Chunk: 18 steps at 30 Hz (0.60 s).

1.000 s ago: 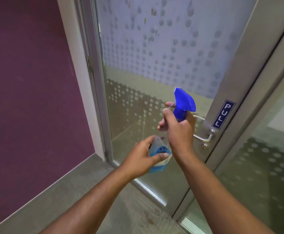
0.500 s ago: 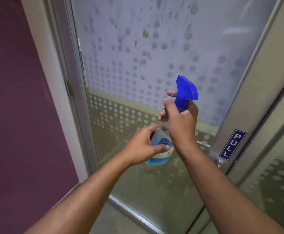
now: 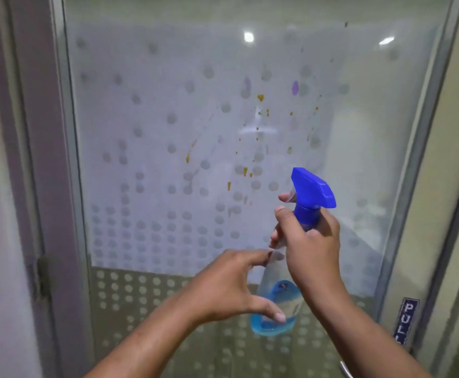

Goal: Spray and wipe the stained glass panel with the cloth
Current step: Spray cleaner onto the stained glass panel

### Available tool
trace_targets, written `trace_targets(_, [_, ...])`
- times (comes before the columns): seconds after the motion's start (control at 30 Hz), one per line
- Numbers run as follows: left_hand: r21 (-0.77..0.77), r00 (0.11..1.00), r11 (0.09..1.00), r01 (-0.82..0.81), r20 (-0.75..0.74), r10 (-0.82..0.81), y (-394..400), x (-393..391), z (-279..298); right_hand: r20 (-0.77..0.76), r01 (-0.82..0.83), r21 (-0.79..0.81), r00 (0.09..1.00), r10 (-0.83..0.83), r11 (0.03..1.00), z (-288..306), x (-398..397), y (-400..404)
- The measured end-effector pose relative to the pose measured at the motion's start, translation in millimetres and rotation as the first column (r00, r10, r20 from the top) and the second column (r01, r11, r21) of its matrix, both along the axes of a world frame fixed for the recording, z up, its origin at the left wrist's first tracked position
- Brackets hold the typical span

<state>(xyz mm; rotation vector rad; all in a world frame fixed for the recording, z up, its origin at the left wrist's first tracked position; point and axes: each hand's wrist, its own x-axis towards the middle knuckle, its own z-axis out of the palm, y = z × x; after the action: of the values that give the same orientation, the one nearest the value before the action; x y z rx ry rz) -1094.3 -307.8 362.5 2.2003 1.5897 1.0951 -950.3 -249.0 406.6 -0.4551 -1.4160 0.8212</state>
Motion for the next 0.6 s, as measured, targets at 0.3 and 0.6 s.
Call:
trace_targets(0.3, [0.592, 0.632, 0.726, -0.348, -0.424, 0.649, -6.2, -160.5, 162.4, 0.146, 0.22, 0.228, 0.955, -0.257, 0.948, 65.6, -50.0, -12.3])
trace_targets(0.6, [0.532, 0.516, 0.724, -0.438, -0.511, 0.688, 18.8, -225.3, 191.2, 0.26, 0.343, 0.352, 0.858, -0.443, 0.871, 142.6, -110.8, -15.7])
